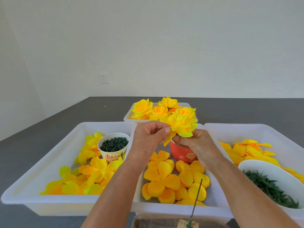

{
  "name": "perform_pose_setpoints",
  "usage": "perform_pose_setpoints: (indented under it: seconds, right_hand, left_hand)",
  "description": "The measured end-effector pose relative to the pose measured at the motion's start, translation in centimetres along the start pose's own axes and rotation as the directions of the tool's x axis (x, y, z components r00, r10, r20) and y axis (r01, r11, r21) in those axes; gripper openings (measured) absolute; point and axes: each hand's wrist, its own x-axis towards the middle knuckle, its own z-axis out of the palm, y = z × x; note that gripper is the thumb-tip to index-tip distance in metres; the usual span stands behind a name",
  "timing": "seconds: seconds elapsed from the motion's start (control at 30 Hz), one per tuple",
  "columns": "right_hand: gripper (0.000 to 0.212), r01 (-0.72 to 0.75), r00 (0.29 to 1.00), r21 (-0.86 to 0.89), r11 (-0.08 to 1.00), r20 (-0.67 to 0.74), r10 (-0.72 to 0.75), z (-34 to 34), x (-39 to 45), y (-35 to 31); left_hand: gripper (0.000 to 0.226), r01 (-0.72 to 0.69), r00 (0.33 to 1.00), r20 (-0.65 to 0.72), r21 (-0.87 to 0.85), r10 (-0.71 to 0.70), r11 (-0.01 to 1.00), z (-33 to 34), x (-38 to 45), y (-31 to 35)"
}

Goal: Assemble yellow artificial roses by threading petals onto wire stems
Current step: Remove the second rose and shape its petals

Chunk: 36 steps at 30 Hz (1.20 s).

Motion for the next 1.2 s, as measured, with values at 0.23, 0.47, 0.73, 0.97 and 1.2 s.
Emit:
perform_pose_setpoints:
  seconds: [0.23, 0.47, 0.73, 0.97, 1.2]
  right_hand:
    - [0.009, -0.025, 0.999, -0.011, 1.000, 0.040, 0.025, -0.07, 0.13, 0.21]
    - [0.005, 0.097, 0.990, -0.334, 0.937, -0.062, -0.125, -0.37, 0.30, 0.40]
    - [0.005, 0.144, 0.976, -0.424, 0.894, -0.087, -0.198, -0.47, 0.41, 0.44]
    - [0.010, 0.175, 0.982, -0.309, 0.935, -0.011, -0.188, -0.29, 0.27, 0.27]
    - [0.008, 0.271, 0.942, -0.453, 0.849, -0.058, -0.331, -0.46, 0.47, 0.24]
  left_hand:
    - [0.014, 0.053, 0.996, -0.074, -0.036, -0.056, 0.998, 0.01, -0.05, 0.05]
    - [0.005, 0.327, 0.944, 0.015, -0.194, -0.330, 0.925, -0.37, 0.03, -0.03]
    - [0.013, 0.413, 0.900, 0.023, -0.355, -0.434, 0.838, -0.42, 0.26, 0.14]
    - [0.008, 0.331, 0.902, -0.201, -0.247, -0.383, 0.911, -0.59, 0.43, -0.24]
    - [0.002, 0.544, 0.787, 0.066, -0.543, -0.613, 0.640, -0.72, 0.54, 0.26]
